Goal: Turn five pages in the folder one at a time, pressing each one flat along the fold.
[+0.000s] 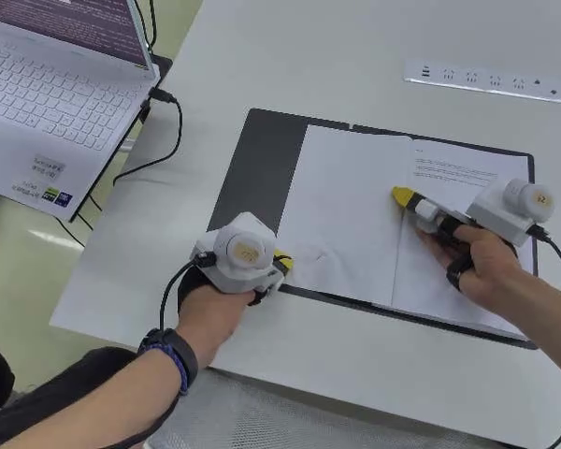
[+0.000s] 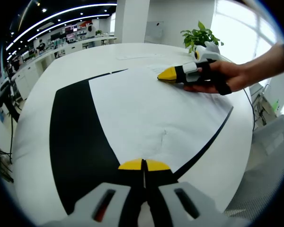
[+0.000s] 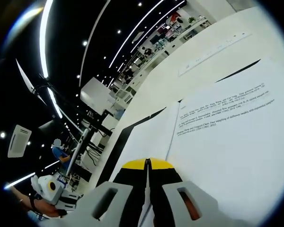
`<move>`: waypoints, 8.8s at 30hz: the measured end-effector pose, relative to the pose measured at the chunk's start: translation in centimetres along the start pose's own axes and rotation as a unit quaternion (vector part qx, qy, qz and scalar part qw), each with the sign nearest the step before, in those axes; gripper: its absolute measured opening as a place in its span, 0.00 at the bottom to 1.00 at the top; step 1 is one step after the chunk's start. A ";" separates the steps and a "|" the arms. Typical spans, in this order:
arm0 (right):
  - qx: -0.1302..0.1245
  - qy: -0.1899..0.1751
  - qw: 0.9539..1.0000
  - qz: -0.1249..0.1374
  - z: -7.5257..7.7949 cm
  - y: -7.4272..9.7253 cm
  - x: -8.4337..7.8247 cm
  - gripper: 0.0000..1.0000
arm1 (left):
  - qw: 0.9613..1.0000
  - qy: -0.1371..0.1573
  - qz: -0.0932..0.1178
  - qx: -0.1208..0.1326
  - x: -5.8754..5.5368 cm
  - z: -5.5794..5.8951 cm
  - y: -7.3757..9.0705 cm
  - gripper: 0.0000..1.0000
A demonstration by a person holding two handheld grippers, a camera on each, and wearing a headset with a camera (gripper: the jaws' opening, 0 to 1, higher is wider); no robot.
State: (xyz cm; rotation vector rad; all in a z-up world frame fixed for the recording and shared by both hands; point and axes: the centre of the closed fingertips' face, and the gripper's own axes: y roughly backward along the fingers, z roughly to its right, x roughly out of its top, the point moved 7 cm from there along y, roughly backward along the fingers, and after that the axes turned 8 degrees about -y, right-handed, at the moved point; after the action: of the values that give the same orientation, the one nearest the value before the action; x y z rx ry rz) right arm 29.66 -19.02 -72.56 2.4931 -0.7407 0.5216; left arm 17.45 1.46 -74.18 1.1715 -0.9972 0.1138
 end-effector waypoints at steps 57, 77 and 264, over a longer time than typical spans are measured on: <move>-0.008 -0.050 0.994 0.095 5.2 -5.6 5.9 0.00 | 1.000 -0.009 -0.004 -0.008 0.0 -0.2 0.0 0.00; -0.010 -0.016 0.997 0.069 2.6 -2.6 2.3 0.00 | 1.000 -0.005 -0.005 -0.009 0.0 -0.1 -0.1 0.00; -0.122 0.180 0.976 0.027 -1.9 24.6 -6.4 0.65 | 0.997 0.004 0.078 -0.004 3.5 2.8 11.4 0.72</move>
State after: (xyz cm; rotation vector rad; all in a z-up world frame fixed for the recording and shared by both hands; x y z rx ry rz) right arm 9.83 -33.52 -65.77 2.0808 -0.6828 0.8220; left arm 11.60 2.75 -63.57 1.0855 -1.0812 0.2377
